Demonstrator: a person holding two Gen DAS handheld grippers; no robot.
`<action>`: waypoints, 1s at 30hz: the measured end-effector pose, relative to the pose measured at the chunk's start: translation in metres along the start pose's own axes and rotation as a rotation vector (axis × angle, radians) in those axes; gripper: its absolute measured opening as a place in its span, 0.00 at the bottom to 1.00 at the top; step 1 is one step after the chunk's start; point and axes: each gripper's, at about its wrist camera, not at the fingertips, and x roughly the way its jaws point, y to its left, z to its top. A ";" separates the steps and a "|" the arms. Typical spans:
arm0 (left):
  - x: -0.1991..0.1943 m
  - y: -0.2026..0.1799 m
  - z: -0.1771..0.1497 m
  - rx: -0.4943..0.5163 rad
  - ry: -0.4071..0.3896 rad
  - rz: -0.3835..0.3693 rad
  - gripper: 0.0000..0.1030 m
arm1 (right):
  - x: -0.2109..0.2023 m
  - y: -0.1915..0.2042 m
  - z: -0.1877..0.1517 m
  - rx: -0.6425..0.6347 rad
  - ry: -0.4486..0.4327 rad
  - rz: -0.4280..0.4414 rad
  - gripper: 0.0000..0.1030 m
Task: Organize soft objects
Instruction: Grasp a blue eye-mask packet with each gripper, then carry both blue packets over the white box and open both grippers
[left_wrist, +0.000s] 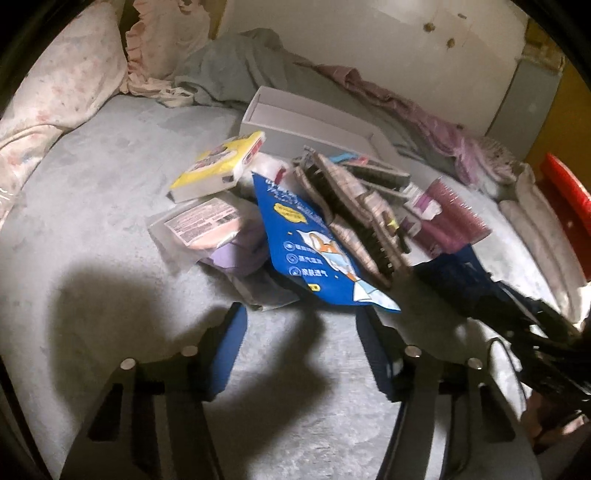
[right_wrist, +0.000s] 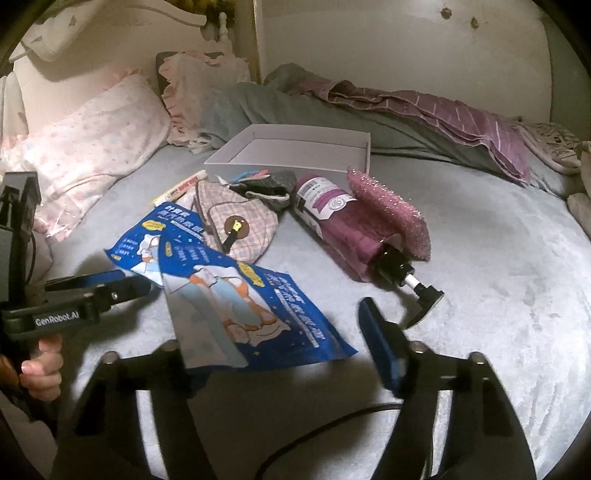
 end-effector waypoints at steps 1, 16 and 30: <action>-0.001 -0.001 0.001 0.000 -0.001 -0.010 0.52 | 0.001 0.001 0.000 -0.001 0.005 0.009 0.51; 0.001 0.009 0.016 -0.072 0.019 -0.172 0.51 | 0.002 0.003 -0.001 0.015 0.031 0.045 0.23; 0.025 -0.002 0.033 -0.100 0.109 -0.165 0.01 | -0.004 -0.003 0.005 0.036 0.031 0.032 0.09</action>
